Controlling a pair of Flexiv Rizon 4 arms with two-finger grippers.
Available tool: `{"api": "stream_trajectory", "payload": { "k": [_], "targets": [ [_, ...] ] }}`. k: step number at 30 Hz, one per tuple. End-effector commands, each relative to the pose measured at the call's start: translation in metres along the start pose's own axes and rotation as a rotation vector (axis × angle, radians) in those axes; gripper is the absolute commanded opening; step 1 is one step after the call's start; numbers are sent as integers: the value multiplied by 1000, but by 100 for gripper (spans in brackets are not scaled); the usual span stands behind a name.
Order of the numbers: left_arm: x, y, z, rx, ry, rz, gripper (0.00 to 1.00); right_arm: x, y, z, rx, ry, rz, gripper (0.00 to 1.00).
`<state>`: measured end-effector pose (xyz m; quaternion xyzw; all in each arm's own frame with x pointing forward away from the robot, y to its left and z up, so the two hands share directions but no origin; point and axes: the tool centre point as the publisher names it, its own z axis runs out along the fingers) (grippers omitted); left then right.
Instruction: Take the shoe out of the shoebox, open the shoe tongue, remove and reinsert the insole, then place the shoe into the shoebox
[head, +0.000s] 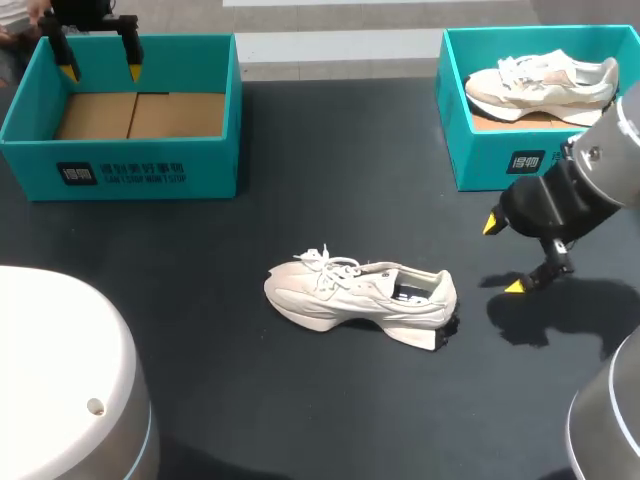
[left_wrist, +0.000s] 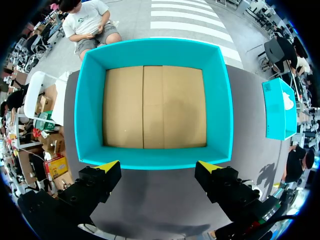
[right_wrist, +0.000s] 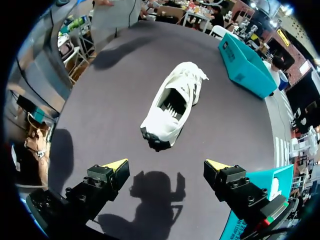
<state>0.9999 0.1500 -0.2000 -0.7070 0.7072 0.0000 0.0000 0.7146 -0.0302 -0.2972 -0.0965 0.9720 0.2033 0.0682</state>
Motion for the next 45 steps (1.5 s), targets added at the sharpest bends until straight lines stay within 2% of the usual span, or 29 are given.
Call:
{"api": "stream_trajectory", "payload": {
  "k": [1,19,27,37,45],
  "targets": [
    [0,0,0,0,0,0,100,6,-9,6,-287,-18,-2,100],
    [0,0,0,0,0,0,100,17,-24,33,-413,-20,73,100],
    [0,0,0,0,0,0,100,19,-29,43,-511,9,148,100],
    [0,0,0,0,0,0,100,17,-37,57,-546,-22,160,100],
    [0,0,0,0,0,0,100,17,-37,59,-566,-32,177,100]
  ]
}}
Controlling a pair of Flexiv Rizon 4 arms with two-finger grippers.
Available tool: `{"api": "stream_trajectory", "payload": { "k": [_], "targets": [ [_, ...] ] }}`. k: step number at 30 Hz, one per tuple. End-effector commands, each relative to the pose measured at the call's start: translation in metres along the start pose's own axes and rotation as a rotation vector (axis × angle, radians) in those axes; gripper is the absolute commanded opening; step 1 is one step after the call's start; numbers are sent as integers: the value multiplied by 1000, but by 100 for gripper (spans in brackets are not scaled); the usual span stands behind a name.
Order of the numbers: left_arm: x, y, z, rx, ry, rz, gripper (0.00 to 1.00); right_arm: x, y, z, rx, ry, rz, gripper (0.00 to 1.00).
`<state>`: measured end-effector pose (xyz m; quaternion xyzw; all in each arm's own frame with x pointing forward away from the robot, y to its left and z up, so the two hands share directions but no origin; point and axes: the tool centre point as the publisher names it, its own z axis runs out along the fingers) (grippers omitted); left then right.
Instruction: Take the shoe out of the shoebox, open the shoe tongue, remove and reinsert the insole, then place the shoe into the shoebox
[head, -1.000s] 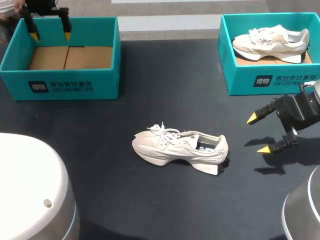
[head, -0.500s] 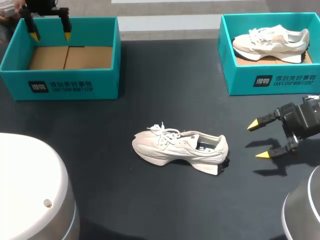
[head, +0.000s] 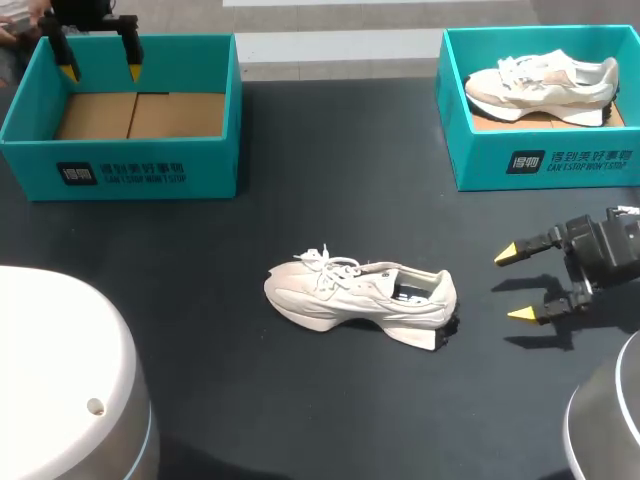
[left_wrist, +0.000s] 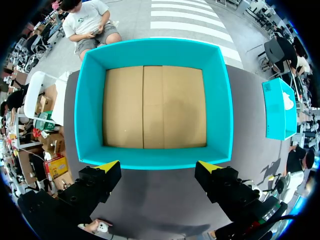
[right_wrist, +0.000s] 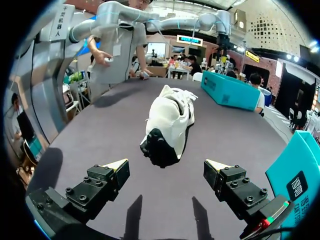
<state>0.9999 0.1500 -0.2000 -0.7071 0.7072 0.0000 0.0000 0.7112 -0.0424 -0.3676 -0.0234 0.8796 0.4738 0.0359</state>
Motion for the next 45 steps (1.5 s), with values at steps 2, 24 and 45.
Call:
{"api": "stream_trajectory", "payload": {
  "k": [2,24,45],
  "targets": [
    [0,0,0,0,0,0,100,0,0,1,2,0,0,100],
    [0,0,0,0,0,0,100,9,3,11,-2,-133,99,100],
    [0,0,0,0,0,0,100,22,16,60,-3,-365,260,100]
  ]
}}
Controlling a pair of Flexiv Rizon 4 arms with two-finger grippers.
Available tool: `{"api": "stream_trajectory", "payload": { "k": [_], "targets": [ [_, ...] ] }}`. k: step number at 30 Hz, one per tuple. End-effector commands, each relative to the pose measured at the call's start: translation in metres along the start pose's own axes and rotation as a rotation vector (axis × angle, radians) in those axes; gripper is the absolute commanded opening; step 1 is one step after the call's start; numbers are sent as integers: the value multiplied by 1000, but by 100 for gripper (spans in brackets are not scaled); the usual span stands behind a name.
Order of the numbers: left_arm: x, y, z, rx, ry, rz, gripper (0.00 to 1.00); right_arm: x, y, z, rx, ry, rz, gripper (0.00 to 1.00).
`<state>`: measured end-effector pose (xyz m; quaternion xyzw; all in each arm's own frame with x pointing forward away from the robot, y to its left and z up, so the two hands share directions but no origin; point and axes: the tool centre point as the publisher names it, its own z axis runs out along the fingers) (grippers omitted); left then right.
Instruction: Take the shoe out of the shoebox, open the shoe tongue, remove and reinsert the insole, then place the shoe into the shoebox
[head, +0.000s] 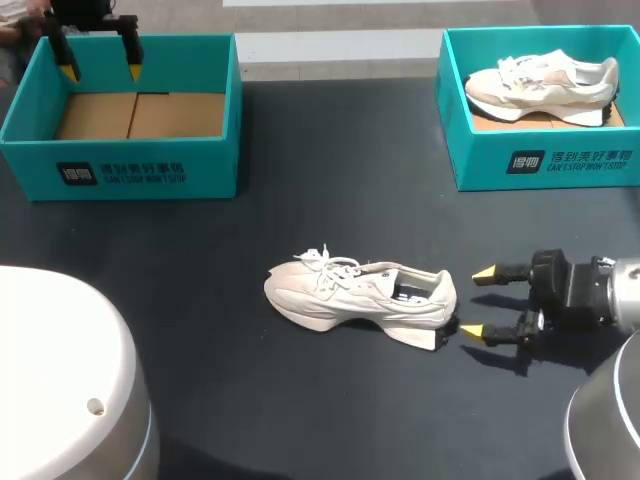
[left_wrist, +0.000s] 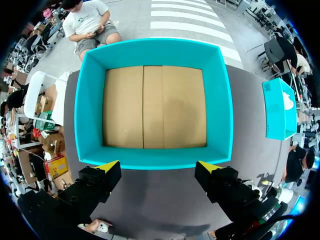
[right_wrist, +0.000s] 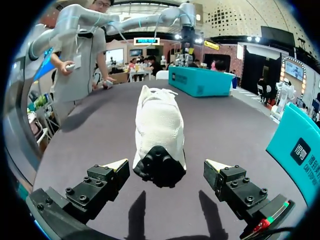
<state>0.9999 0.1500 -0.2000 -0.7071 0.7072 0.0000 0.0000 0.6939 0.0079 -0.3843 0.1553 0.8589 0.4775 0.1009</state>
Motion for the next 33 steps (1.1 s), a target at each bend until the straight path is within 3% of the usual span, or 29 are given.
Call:
{"api": "stream_trajectory", "payload": {
  "k": [1,33],
  "targets": [
    [0,0,0,0,0,0,100,7,-1,10,-2,-78,6,100],
    [0,0,0,0,0,0,100,3,13,75,-66,-23,15,100]
  ]
}}
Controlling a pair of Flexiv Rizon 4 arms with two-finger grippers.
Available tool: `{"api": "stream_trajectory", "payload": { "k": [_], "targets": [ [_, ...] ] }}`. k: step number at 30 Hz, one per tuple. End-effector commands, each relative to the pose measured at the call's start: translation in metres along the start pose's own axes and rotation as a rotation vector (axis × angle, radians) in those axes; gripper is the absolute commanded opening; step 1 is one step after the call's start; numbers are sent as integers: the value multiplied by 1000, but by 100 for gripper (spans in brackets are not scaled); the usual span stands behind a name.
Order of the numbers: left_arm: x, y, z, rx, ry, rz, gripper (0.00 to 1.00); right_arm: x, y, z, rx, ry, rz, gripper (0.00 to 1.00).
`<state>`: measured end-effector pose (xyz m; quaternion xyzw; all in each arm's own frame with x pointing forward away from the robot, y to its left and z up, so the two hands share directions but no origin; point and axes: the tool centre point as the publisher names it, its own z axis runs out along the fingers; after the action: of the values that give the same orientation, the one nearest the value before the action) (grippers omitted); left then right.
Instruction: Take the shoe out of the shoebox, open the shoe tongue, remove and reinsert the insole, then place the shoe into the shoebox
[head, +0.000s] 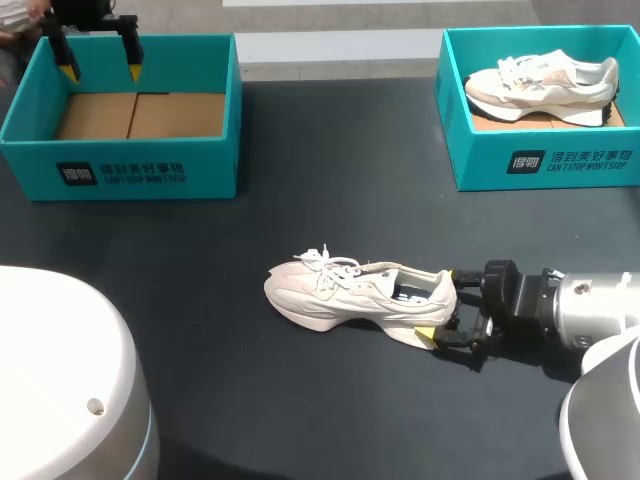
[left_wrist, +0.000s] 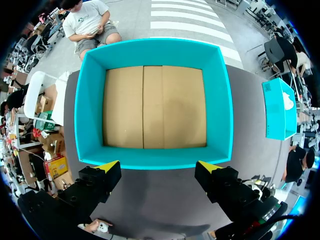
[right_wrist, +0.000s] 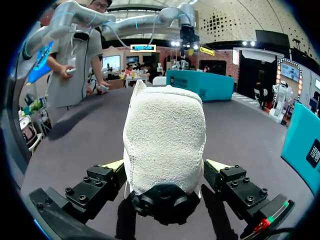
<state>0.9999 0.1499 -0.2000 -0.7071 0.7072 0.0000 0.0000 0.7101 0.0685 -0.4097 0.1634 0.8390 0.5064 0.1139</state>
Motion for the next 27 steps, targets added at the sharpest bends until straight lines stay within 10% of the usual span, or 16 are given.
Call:
{"api": "stream_trajectory", "payload": {
  "k": [1,4,6,27],
  "targets": [
    [0,0,0,0,0,0,100,-4,1,10,5,4,2,100],
    [0,0,0,0,0,0,100,-4,1,13,-3,15,2,89],
    [0,0,0,0,0,0,100,-3,1,15,-1,26,2,0],
    [0,0,0,0,0,0,100,-26,1,-15,22,260,-140,0]
  ]
}}
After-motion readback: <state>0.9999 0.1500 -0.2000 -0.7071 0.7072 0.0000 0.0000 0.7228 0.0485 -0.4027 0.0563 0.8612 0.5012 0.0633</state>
